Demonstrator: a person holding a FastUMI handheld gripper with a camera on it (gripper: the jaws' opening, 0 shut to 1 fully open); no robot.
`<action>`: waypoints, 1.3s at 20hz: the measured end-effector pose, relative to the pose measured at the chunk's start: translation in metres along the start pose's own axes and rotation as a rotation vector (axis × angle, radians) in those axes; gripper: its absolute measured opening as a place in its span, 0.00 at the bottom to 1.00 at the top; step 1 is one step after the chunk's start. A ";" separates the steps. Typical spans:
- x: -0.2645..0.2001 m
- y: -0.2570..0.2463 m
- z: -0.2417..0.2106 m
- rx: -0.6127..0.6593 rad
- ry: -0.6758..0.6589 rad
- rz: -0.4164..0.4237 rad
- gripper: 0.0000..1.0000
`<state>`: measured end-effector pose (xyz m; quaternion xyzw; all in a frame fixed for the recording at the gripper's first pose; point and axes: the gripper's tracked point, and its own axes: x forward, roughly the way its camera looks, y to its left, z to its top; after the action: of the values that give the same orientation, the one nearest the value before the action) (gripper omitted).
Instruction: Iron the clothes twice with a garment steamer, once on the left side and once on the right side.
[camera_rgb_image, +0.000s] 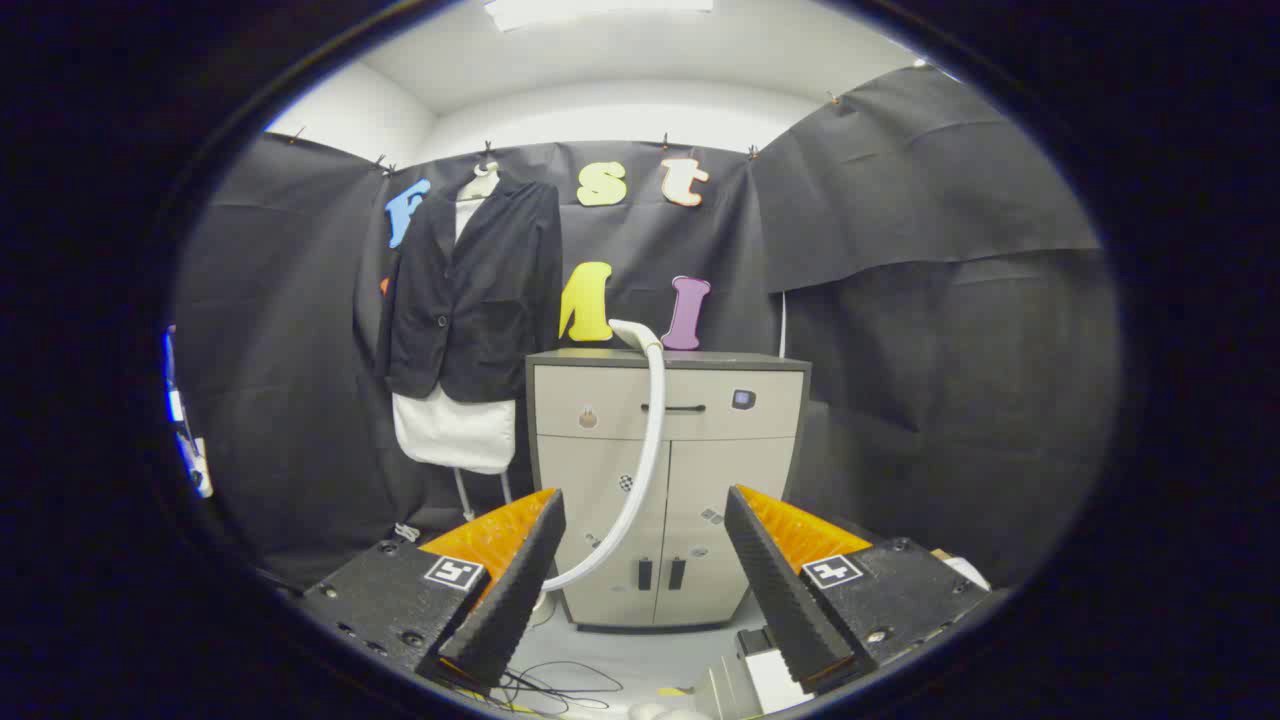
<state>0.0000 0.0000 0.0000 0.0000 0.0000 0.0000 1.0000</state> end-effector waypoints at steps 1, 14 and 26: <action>-0.001 -0.001 0.002 -0.001 -0.003 -0.003 1.00; -0.003 0.008 0.017 -0.016 -0.026 -0.018 1.00; 0.039 -0.021 0.058 -0.008 -0.038 -0.064 1.00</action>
<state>0.0394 -0.0209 0.0583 -0.0042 -0.0191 -0.0318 0.9993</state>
